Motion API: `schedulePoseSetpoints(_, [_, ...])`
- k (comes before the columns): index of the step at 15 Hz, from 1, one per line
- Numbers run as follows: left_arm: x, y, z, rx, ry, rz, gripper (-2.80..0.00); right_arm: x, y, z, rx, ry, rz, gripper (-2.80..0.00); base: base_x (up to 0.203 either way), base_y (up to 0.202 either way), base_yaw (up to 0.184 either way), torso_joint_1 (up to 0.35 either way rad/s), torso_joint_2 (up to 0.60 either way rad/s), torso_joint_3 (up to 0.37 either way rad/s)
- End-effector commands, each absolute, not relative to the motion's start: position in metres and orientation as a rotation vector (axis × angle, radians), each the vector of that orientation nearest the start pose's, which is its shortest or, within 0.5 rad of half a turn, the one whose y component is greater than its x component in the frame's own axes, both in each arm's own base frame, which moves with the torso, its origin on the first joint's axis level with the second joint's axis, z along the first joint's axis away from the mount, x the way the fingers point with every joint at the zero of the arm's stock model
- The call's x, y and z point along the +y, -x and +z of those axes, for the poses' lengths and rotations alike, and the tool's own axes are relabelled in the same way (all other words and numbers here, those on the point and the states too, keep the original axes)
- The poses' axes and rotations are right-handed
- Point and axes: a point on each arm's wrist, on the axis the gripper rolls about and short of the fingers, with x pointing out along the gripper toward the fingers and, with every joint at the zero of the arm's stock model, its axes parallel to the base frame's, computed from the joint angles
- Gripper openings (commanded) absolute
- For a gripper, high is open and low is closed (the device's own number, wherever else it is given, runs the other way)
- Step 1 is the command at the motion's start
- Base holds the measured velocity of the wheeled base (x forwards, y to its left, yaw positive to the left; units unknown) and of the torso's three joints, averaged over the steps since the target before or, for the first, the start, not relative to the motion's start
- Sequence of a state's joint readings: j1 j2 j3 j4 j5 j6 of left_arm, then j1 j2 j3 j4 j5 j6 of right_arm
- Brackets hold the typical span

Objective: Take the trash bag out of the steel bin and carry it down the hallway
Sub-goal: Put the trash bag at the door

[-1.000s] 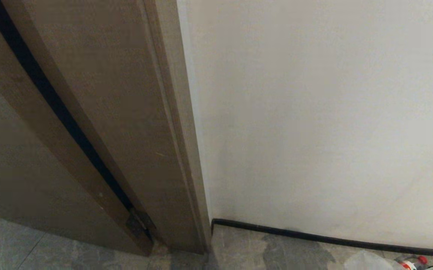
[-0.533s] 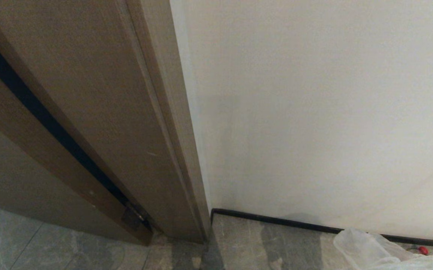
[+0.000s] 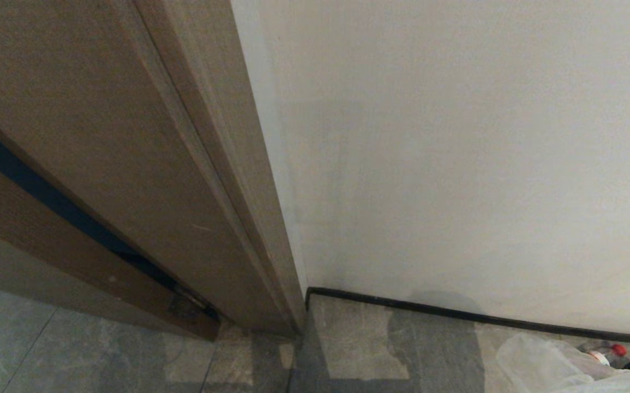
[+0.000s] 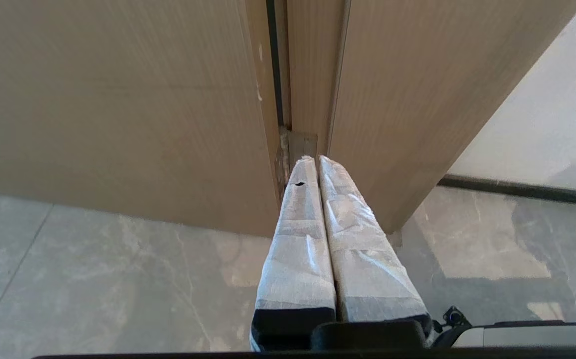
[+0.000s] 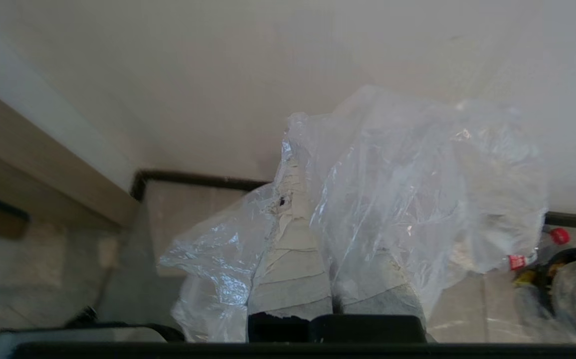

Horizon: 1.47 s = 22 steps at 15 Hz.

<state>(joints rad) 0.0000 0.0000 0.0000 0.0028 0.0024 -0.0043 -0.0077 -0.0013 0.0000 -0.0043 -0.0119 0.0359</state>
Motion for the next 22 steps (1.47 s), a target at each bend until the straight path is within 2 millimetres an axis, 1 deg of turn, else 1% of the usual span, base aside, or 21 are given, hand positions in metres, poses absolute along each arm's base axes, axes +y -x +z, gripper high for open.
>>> schedulePoseSetpoints(1, [0.0,0.023,0.075,0.002,0.005,0.003,-2.8,0.0,0.023,0.076,-0.006,-0.007,-0.016,-2.8,0.0,0.0,0.0,-0.002,0.01,-0.198])
schedulePoseSetpoints(7, [0.0,0.023,0.075,0.003,0.005,0.003,-2.8,0.0,0.023,0.075,-0.005,0.037,-0.007,-2.8,0.0,0.0,0.0,0.002,0.01,-0.164])
schedulePoseSetpoints(15, [0.0,0.023,0.075,0.002,0.005,0.003,-2.8,0.0,0.023,0.076,-0.015,0.047,-0.005,-2.8,0.0,0.0,0.0,0.0,0.0,-0.006])
schedulePoseSetpoints(16, [0.0,0.023,0.075,0.003,0.005,0.003,-2.8,0.0,0.024,0.081,-0.031,0.035,-0.002,-2.8,0.0,0.0,0.0,0.0,0.0,0.0])
schedulePoseSetpoints(18, [0.0,0.023,0.075,0.003,0.005,0.003,-2.8,0.001,0.028,0.106,-0.055,0.006,0.023,-2.8,0.0,0.0,0.0,0.0,0.0,0.0])
schedulePoseSetpoints(19, [0.0,0.023,0.075,0.002,0.005,0.003,-2.8,0.001,0.03,0.124,-0.053,0.001,0.037,-2.8,0.0,0.0,0.0,0.0,0.0,0.0])
schedulePoseSetpoints(21, [0.0,0.023,0.075,0.003,0.005,0.003,-2.8,0.002,0.024,0.146,0.038,-0.001,0.09,-2.8,0.0,0.0,0.0,0.0,0.0,0.0])
schedulePoseSetpoints(22, [0.0,0.023,0.075,0.003,0.005,0.003,-2.8,0.003,0.025,0.149,0.117,0.013,0.115,-2.8,0.0,0.0,0.0,0.0,0.0,0.0])
